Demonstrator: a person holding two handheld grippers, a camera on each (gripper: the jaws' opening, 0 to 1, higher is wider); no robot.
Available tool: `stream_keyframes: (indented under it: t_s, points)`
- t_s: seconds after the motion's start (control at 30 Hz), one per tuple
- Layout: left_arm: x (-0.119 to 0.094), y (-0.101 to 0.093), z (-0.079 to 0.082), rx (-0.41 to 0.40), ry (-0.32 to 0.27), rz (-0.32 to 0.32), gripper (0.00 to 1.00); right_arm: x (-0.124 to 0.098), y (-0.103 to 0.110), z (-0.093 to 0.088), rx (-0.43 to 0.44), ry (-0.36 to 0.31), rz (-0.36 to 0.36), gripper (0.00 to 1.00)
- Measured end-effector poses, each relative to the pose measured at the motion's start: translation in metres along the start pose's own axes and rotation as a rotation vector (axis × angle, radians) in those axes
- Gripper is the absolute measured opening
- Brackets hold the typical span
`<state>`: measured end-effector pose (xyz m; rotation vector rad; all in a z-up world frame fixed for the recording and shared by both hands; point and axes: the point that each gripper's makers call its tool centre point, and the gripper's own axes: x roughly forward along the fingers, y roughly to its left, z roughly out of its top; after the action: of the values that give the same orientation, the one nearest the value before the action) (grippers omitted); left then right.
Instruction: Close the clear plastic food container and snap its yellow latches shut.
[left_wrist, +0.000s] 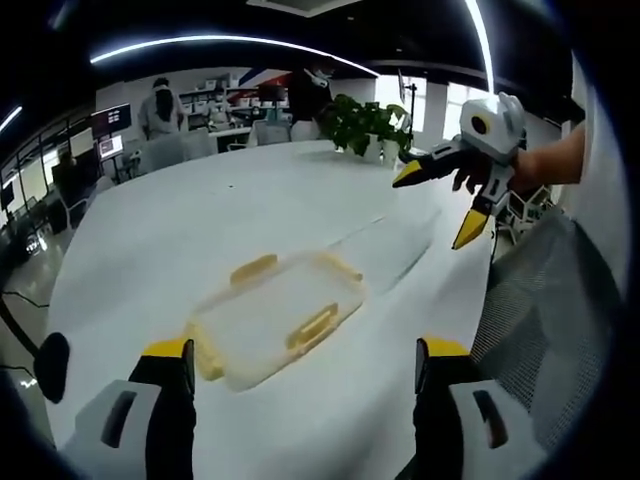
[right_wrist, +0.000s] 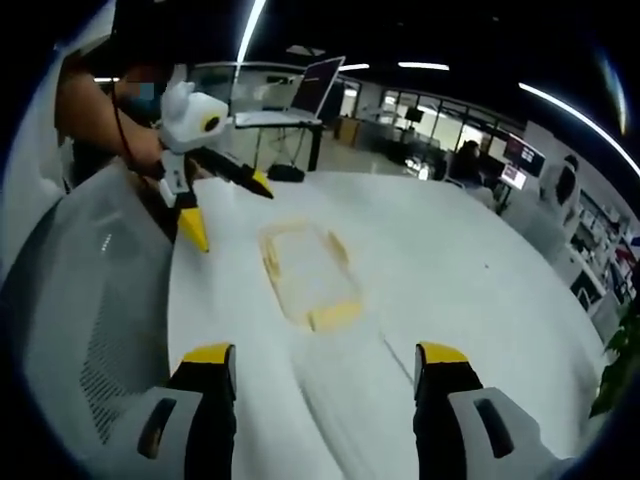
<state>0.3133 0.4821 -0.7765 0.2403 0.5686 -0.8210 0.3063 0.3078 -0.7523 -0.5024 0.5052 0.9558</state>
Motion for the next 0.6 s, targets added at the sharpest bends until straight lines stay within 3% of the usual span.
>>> stream_keyframes:
  t_s: [0.6]
  points:
    - [0.002, 0.004, -0.002, 0.028, 0.025, -0.007, 0.90, 0.014, 0.001, 0.004, -0.010, 0.005, 0.029, 0.70]
